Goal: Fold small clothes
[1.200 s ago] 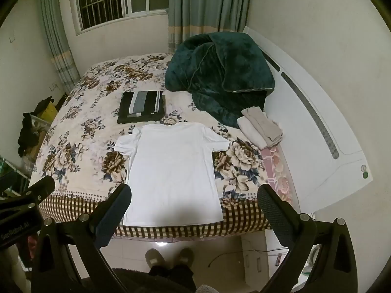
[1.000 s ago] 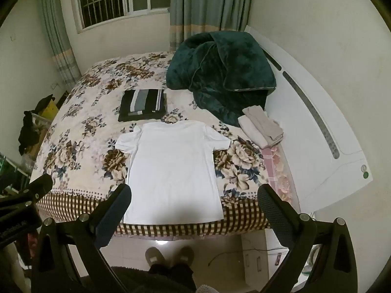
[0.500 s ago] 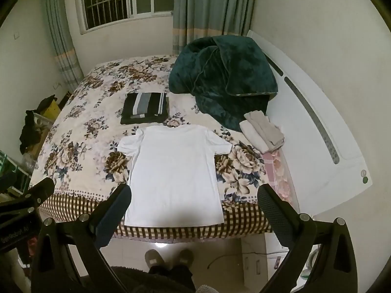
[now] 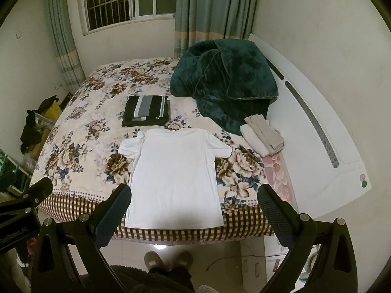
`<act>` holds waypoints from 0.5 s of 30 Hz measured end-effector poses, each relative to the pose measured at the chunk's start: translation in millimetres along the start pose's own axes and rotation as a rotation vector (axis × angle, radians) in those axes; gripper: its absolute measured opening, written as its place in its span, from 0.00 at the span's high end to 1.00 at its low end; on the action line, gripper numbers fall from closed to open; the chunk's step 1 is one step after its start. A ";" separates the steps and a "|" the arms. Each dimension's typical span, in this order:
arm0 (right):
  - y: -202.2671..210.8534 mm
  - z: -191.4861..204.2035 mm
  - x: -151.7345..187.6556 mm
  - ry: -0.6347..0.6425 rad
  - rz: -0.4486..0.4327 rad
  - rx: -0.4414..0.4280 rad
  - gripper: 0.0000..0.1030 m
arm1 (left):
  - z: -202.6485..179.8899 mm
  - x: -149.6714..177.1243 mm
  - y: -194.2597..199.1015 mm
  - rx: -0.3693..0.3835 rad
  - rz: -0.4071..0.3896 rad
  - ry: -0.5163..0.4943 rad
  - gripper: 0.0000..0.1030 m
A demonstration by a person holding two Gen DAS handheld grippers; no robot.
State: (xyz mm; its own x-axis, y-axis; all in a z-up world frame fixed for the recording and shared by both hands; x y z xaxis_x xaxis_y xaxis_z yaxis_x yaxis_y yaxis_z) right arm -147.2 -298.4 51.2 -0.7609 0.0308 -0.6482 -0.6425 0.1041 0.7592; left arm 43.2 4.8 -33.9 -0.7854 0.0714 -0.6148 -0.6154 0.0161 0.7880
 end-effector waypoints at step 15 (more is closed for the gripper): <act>4.7 5.1 -4.1 0.003 -0.008 0.000 0.00 | 1.4 0.0 2.2 0.002 -0.009 0.002 0.00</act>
State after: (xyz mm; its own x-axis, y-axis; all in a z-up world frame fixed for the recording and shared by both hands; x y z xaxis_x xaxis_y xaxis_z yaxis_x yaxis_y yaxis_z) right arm -146.6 -293.0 57.2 -0.7561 0.0269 -0.6539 -0.6484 0.1041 0.7541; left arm 42.0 6.3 -32.1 -0.7801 0.0697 -0.6217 -0.6221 0.0189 0.7827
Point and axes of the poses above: each gripper's, at about its wrist camera, not at the fingertips, and y roughly against the way its jaws point, z to its left, x to its underside, the point moved 7 cm from there along -y, roughly the way its jaws point, and after that the axes turned 6 degrees about -z, right-handed, at the moved point
